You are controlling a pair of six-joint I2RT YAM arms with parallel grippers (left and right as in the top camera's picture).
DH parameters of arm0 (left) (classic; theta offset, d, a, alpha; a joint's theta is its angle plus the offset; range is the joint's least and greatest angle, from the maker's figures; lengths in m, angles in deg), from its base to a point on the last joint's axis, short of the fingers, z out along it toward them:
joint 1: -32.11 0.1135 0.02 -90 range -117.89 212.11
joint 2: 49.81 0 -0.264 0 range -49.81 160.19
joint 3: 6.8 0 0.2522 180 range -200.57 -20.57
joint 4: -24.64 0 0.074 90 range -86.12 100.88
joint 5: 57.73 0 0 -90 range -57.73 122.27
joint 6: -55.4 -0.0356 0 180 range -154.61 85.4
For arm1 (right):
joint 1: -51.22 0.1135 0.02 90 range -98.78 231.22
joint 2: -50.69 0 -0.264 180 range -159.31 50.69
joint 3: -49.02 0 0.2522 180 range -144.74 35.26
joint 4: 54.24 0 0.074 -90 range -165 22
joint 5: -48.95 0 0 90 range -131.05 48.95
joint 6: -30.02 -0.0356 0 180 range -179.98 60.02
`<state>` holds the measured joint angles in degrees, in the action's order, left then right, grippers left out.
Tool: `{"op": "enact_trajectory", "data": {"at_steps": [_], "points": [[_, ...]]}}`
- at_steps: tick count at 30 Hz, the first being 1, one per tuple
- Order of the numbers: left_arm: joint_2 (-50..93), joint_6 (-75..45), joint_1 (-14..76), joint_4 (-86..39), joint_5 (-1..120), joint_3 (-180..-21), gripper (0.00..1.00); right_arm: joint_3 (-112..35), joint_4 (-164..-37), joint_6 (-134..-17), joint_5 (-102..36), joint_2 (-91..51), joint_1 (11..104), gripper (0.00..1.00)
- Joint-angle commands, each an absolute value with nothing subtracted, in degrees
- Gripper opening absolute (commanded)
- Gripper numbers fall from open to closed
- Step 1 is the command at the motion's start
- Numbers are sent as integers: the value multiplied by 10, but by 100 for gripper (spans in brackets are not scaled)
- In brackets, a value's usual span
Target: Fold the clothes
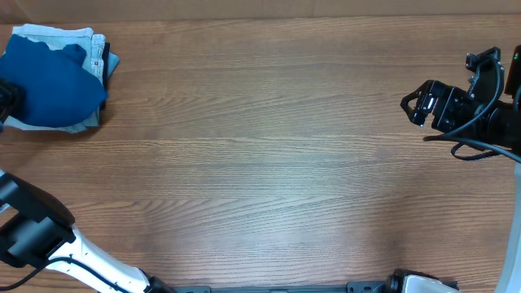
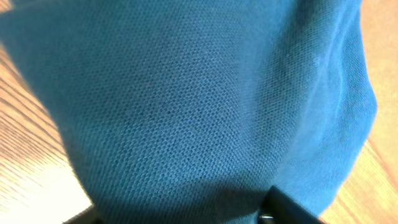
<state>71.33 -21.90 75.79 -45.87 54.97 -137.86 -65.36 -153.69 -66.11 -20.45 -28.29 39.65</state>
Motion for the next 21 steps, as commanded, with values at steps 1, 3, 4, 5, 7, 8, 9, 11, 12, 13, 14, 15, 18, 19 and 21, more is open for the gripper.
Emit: {"op": "enact_trajectory", "data": {"at_steps": [1,3,4,5,7,8,9,11,12,13,14,15,18,19,21], "points": [[703,-222,764,-463,576,-1393,37,-668,-1537,-657,-204,-281,396,100],[703,-222,764,-462,578,-1393,34,-668,-1540,-657,-204,-281,396,100],[703,-222,764,-448,578,-1393,36,-668,-1539,-657,-204,-281,396,100],[703,-222,764,-440,579,-1393,55,-668,-1538,-657,-204,-281,396,100],[703,-222,764,-435,582,-1393,87,-668,-1536,-657,-204,-281,396,100],[703,-222,763,-440,583,-1393,90,-668,-1536,-657,-204,-281,396,100],[704,-223,761,-449,583,-1393,92,-668,-1536,-657,-204,-281,396,100],[704,-242,758,-465,582,-1393,97,-668,-1536,-657,-204,-281,396,100],[704,-252,756,-473,582,-1393,98,-668,-1536,-657,-204,-281,396,100],[704,-258,754,-479,582,-1393,99,-668,-1536,-657,-204,-281,396,100],[704,-261,752,-485,578,-1393,100,-668,-1536,-657,-204,-281,396,100],[705,-262,750,-487,572,-1393,100,-668,-1536,-657,-204,-281,396,100],[706,-280,740,-486,534,-1390,100,-668,-1534,-657,-204,-281,396,100],[709,-280,736,-480,519,-1389,95,-668,-1533,-657,-204,-281,396,100],[714,-279,729,-471,513,-1387,65,-668,-1531,-657,-204,-281,396,100]]}}
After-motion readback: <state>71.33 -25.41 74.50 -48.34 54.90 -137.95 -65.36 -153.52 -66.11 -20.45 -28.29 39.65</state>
